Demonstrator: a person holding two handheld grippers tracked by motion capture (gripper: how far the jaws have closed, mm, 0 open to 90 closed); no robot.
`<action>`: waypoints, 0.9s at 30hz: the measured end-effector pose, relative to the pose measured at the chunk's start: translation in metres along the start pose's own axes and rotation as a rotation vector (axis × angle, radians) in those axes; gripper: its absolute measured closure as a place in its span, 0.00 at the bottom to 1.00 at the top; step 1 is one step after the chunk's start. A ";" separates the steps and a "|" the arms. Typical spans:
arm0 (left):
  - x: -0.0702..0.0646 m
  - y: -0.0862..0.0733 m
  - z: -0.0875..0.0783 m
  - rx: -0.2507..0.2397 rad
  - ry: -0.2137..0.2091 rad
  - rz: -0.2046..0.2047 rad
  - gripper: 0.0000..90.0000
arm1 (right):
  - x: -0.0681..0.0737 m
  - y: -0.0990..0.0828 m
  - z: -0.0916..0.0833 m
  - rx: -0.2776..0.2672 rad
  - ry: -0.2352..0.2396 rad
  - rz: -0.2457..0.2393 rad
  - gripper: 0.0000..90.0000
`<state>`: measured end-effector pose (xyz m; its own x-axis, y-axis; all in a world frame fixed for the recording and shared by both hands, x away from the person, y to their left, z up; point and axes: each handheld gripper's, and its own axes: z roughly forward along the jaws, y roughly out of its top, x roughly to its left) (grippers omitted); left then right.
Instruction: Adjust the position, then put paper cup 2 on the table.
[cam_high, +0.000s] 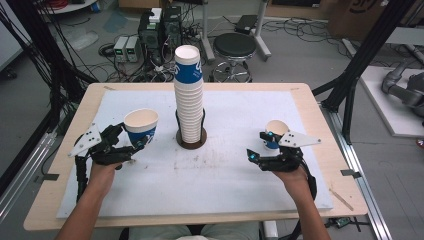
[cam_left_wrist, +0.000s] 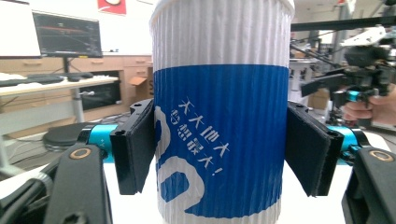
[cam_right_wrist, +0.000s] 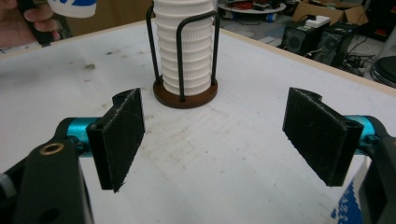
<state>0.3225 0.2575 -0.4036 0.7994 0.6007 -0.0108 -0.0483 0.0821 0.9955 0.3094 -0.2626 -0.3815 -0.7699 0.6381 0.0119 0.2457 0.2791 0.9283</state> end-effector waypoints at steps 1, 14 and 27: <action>0.001 -0.001 -0.001 -0.001 0.009 -0.002 0.35 | 0.000 -0.001 -0.001 0.001 -0.010 -0.006 0.24; 0.013 -0.004 -0.016 -0.036 0.077 -0.027 0.35 | -0.011 -0.010 -0.023 -0.028 -0.073 0.018 0.24; 0.015 -0.006 -0.017 -0.056 0.087 -0.036 0.35 | -0.012 -0.012 -0.034 -0.042 -0.106 0.025 0.24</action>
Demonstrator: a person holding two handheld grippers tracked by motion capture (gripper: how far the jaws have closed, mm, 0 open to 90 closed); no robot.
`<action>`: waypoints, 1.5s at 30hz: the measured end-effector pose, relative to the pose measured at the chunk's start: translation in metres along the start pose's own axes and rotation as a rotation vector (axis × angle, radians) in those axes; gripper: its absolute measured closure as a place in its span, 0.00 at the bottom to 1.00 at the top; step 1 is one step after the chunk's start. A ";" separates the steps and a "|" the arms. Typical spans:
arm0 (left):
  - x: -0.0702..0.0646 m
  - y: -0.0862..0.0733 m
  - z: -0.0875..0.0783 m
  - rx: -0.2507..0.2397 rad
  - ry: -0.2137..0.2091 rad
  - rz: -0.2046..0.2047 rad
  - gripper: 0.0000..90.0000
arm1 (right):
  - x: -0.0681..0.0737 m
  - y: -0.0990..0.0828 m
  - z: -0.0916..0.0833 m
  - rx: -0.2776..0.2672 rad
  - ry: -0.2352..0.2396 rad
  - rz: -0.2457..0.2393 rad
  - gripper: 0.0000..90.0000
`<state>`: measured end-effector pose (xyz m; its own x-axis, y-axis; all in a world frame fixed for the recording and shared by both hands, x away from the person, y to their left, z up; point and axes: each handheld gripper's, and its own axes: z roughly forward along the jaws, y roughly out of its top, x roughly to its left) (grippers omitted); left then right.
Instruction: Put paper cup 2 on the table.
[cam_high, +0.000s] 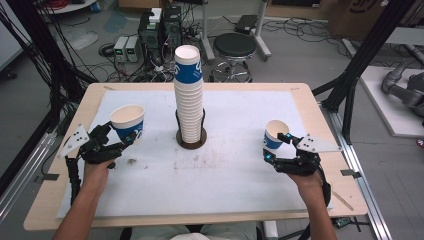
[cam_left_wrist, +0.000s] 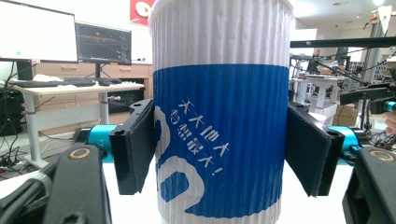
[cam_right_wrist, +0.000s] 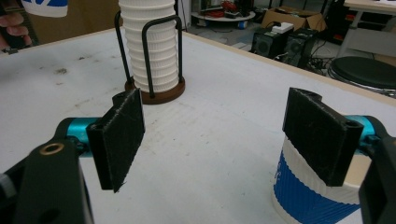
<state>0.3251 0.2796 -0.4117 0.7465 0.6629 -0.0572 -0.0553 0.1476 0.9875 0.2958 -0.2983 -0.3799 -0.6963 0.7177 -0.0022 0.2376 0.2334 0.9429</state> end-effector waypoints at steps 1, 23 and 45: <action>0.000 0.000 0.000 -0.001 0.000 0.000 0.35 | 0.000 0.000 0.000 0.002 -0.001 -0.003 0.24; 0.022 -0.021 0.012 0.068 0.126 -0.032 0.33 | 0.008 0.000 0.004 0.021 0.031 -0.027 0.24; 0.039 -0.038 0.055 0.288 0.195 -0.071 0.33 | 0.011 0.004 0.008 0.020 0.047 -0.038 0.24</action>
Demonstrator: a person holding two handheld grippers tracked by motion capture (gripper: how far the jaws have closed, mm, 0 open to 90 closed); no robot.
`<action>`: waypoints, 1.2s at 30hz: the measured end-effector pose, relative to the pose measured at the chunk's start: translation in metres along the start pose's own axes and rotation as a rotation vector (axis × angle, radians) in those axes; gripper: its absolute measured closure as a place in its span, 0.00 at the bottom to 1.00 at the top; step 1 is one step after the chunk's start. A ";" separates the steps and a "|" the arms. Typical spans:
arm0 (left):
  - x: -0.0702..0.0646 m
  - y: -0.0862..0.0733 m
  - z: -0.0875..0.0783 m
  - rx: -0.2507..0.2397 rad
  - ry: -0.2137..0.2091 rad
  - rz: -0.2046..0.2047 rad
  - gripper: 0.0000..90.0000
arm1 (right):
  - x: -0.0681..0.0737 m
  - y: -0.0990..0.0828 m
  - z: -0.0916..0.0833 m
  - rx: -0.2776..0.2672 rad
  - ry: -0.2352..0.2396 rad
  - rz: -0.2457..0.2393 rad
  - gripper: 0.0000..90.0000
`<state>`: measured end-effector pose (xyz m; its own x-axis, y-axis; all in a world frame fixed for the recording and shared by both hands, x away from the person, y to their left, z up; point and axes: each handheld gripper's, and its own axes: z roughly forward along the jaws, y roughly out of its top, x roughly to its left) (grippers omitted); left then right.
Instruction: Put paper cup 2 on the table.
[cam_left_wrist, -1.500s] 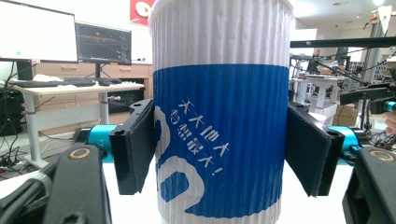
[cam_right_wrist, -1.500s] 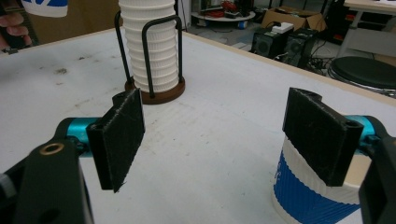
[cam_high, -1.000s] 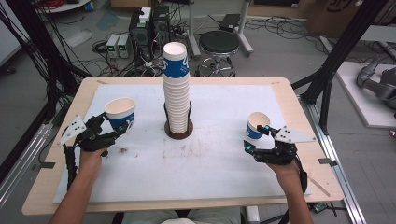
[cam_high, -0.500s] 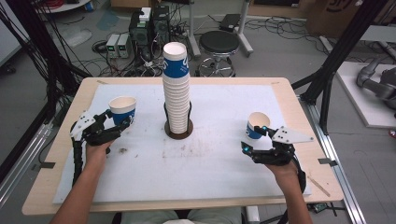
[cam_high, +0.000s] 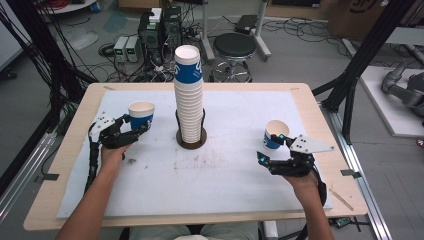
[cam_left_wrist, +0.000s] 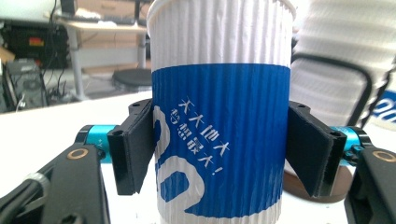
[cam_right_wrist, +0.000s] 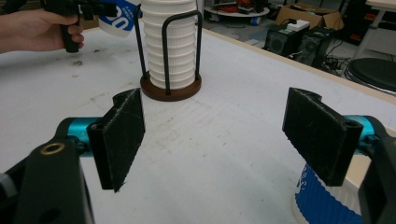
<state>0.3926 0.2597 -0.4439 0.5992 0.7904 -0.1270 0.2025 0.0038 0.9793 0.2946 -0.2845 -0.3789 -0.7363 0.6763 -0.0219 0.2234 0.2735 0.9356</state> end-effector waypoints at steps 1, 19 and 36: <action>0.000 -0.001 0.002 0.023 0.007 -0.004 0.33 | 0.000 0.000 0.000 -0.001 0.001 0.002 0.24; -0.002 -0.005 0.014 0.201 0.070 0.000 0.34 | 0.000 0.001 -0.004 -0.001 -0.005 0.001 0.24; -0.011 -0.006 -0.006 0.248 0.095 0.035 0.32 | -0.001 0.000 -0.006 -0.003 -0.014 0.002 0.24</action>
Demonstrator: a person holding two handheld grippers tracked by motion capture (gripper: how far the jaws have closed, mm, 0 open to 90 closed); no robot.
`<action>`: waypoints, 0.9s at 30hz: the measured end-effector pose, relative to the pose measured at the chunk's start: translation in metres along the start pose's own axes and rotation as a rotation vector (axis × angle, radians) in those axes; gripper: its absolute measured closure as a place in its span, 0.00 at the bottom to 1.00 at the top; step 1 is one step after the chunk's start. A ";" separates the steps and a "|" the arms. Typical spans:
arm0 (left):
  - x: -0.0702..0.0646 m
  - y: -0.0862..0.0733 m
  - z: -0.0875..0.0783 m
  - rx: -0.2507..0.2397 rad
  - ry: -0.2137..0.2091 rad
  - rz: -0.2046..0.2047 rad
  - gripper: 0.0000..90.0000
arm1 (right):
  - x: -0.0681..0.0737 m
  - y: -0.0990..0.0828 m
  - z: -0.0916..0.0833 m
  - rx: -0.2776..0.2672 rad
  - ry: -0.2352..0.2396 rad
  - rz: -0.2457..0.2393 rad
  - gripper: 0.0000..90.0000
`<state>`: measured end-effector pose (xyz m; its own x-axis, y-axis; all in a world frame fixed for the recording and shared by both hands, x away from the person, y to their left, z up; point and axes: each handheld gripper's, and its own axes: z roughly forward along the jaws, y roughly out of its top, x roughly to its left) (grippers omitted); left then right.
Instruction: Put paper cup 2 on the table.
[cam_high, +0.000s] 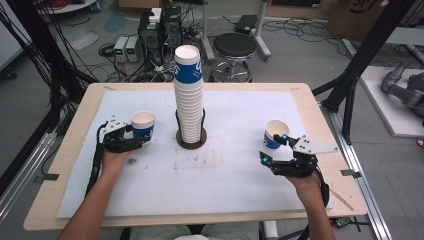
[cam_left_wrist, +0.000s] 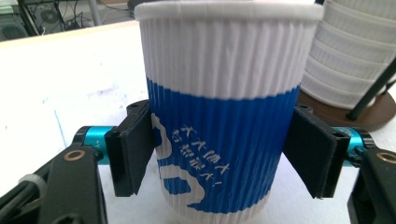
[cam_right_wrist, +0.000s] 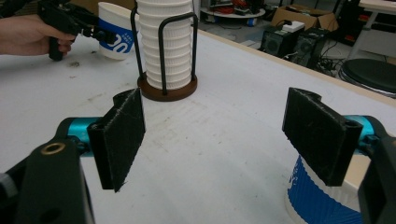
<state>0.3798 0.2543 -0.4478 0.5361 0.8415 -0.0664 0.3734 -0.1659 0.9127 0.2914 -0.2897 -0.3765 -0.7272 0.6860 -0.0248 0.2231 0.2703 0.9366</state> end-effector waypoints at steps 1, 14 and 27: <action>-0.001 -0.001 -0.001 -0.002 0.004 0.003 0.32 | 0.000 0.000 0.000 0.002 0.002 0.001 0.24; -0.006 -0.007 -0.008 0.001 0.044 0.001 0.22 | 0.000 0.001 0.001 0.003 0.003 -0.002 0.24; -0.006 -0.010 -0.018 0.035 0.039 -0.018 0.19 | -0.001 0.000 0.001 0.005 0.007 0.004 0.24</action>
<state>0.3595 0.2602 -0.4489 0.4995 0.8638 -0.0658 0.4092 -0.1683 0.8968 0.2923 -0.2895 -0.3767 -0.7307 0.6824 -0.0192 0.2288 0.2713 0.9349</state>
